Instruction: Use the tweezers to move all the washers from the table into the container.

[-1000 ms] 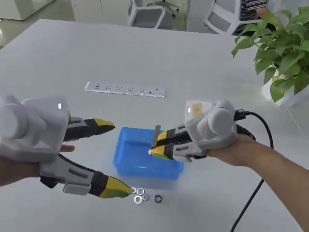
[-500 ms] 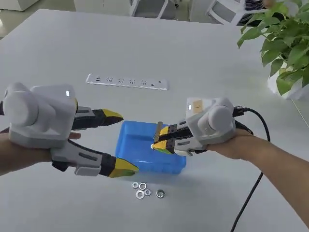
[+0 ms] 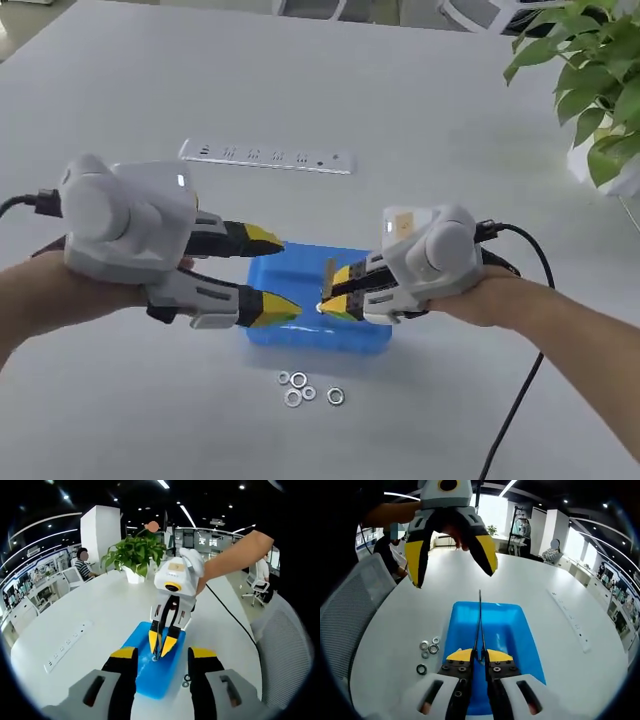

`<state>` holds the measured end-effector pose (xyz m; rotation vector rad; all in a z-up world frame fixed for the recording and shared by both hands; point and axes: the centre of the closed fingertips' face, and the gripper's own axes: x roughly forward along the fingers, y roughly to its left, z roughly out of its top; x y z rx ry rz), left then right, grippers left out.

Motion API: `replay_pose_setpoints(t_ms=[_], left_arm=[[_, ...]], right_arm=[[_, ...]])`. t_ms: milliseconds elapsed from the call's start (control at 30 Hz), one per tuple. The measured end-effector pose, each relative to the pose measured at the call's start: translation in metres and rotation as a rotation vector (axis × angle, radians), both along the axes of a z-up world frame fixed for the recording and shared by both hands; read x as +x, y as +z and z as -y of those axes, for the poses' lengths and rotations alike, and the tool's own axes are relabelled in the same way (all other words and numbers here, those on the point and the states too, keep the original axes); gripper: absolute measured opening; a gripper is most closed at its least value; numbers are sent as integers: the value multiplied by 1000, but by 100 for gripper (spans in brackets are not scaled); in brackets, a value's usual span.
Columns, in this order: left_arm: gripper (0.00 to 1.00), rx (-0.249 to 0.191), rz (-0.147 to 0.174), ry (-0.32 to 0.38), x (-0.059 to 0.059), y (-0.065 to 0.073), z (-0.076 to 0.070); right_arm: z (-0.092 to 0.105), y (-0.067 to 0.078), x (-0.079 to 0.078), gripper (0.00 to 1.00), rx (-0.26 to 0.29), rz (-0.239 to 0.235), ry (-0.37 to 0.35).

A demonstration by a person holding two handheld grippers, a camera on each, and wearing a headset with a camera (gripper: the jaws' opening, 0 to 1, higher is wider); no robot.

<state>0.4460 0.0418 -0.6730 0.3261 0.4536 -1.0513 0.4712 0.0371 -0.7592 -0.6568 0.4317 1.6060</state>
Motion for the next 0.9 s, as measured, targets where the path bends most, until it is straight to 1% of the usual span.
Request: replay_pose_setpoints(t_ms=[67,100,200,267,333,400,500,733,833,900], left_arm=[[38,8,-1,-3,4,-3,1],[36,16,6,-6,6,-4,2],[26,20,9,-16,12,-8,6],[25,18,12,-27,15,-9,10],[23,25,14,-45,18,-12,13],[20,29,14,-61,19,-14,17],[17,22,12,-78,21,-15,22],[8,25,10,-102,23,-17,27],[7,21,4,-105,24,-17,28],[7,25,8,-115,23,-17,28]], right_arm=[[0,-3,0,10,-4,-1,2],[0,-4,0,10,-6,-4,3],[0,-6,0,10,-12,-4,9],[0,-9,0,10,-17,-4,13],[0,-11,-1,10,-21,-6,18],[-1,-11,0,10,-13,-17,12],[-2,-11,0,10,-11,-22,19],[-3,-11,0,10,-11,-20,22],[-2,-11,-1,10,-13,-17,22],[-2,-11,-1,10,-13,-17,22]])
